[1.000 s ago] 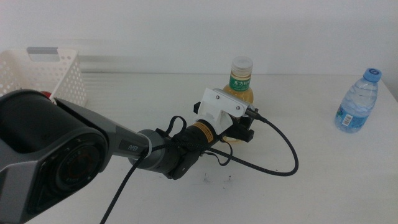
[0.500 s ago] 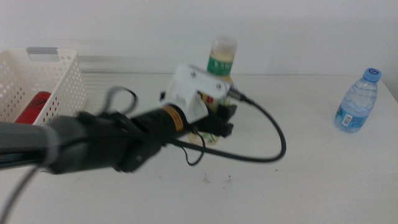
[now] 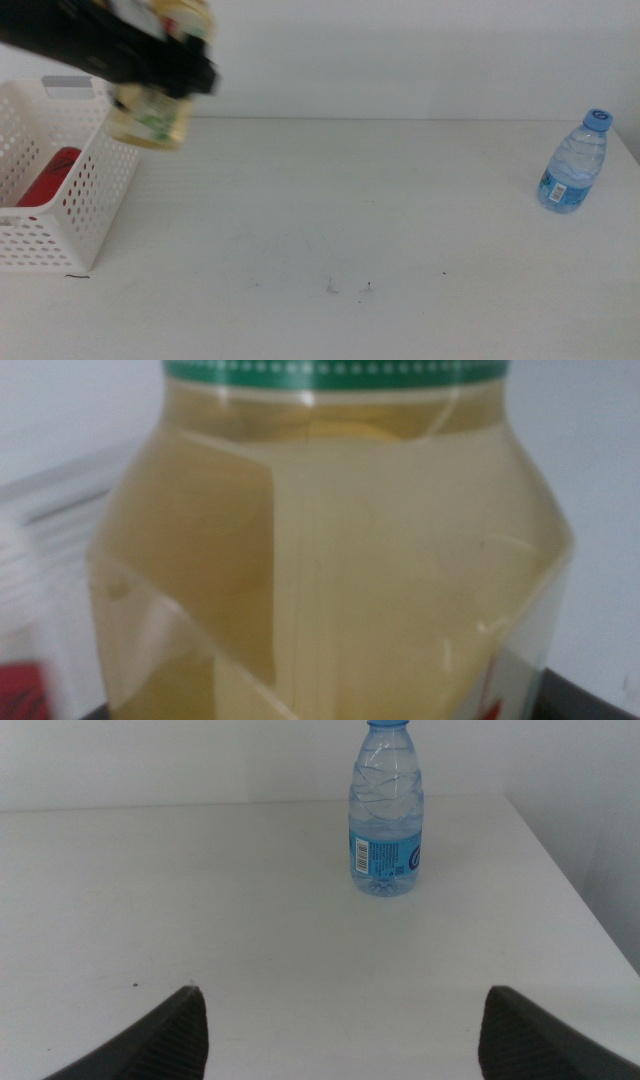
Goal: Use arms to grab the bottles and put them into the dustbin to the left of the table.
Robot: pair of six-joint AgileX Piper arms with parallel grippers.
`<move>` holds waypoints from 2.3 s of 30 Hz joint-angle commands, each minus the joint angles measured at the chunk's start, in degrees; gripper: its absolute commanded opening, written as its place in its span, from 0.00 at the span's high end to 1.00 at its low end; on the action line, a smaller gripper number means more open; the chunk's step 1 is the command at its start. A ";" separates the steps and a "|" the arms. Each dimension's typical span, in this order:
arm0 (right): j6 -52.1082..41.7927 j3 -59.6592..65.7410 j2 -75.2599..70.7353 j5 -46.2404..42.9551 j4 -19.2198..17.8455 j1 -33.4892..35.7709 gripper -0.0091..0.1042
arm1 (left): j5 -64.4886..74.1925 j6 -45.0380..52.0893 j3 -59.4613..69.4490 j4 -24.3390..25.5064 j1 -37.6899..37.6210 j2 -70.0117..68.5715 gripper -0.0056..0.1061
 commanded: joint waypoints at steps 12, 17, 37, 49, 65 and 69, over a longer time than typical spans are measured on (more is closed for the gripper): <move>-0.33 0.24 -0.27 -0.89 -0.40 -0.41 0.10 | 25.97 10.33 -27.21 -8.99 23.76 9.77 0.96; -0.33 0.24 -0.27 -0.89 -0.40 -0.41 0.10 | 25.97 10.60 -27.88 -5.74 26.41 14.15 0.96; -0.33 0.24 -0.27 -0.89 -0.40 -0.41 0.10 | 25.97 10.89 -27.64 2.39 31.95 33.67 0.96; -0.33 0.24 -0.27 -0.89 -0.40 -0.41 0.10 | 25.97 10.89 -27.64 3.73 32.09 36.88 0.61; -0.33 0.24 -0.27 -0.89 -0.40 -0.41 0.10 | 25.97 4.96 -30.54 7.27 27.76 26.17 0.11; -0.33 0.24 -0.27 -0.89 -0.40 -0.41 0.10 | 25.97 3.79 -30.54 8.98 23.57 19.50 0.11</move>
